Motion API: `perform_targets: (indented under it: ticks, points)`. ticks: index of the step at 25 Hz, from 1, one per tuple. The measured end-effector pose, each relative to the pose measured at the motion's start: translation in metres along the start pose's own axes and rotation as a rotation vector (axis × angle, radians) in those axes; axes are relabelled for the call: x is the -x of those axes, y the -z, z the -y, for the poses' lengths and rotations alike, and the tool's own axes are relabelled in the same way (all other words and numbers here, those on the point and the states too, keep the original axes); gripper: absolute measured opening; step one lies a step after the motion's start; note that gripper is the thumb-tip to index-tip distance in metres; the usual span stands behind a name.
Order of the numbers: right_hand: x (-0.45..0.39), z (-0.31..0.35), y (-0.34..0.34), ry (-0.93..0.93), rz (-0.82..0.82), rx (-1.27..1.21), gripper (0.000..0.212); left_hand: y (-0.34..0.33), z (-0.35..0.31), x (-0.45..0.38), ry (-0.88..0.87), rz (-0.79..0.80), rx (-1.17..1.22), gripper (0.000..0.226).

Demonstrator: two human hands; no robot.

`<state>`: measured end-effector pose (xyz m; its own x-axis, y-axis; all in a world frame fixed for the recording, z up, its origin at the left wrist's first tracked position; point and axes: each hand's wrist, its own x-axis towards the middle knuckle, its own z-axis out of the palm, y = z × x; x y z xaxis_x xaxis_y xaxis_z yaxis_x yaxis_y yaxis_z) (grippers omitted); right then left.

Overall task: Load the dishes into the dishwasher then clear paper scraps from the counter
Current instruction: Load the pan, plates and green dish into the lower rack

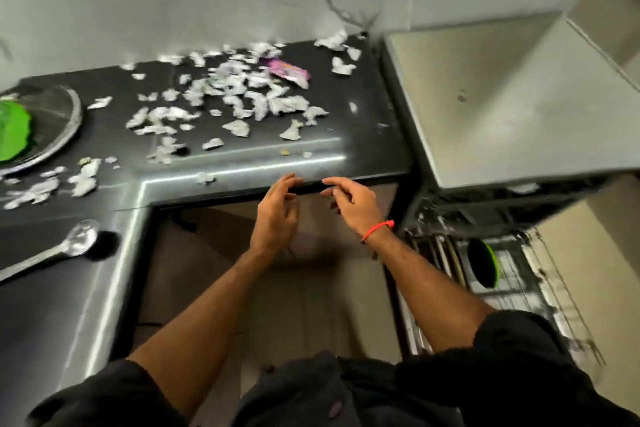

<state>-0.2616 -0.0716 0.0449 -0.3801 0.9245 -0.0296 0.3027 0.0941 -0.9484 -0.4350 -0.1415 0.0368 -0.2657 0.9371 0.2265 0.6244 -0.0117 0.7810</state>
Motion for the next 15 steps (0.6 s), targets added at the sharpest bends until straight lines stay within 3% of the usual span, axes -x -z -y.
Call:
perform_targets:
  ticks: [3,9,15]
  points:
    - [-0.02,0.049,-0.088,0.019,0.077,-0.103,0.027,0.09,0.046,0.017,0.042,-0.109,-0.044,0.054]
    - [-0.042,0.136,-0.251,-0.004,0.276,-0.27,0.028,0.255,0.132,0.046,0.296,-0.365,-0.073,0.048]
    - [-0.067,0.18,-0.35,0.034,0.426,-0.26,0.029,0.346,0.182,0.062,0.481,-0.586,-0.048,0.042]
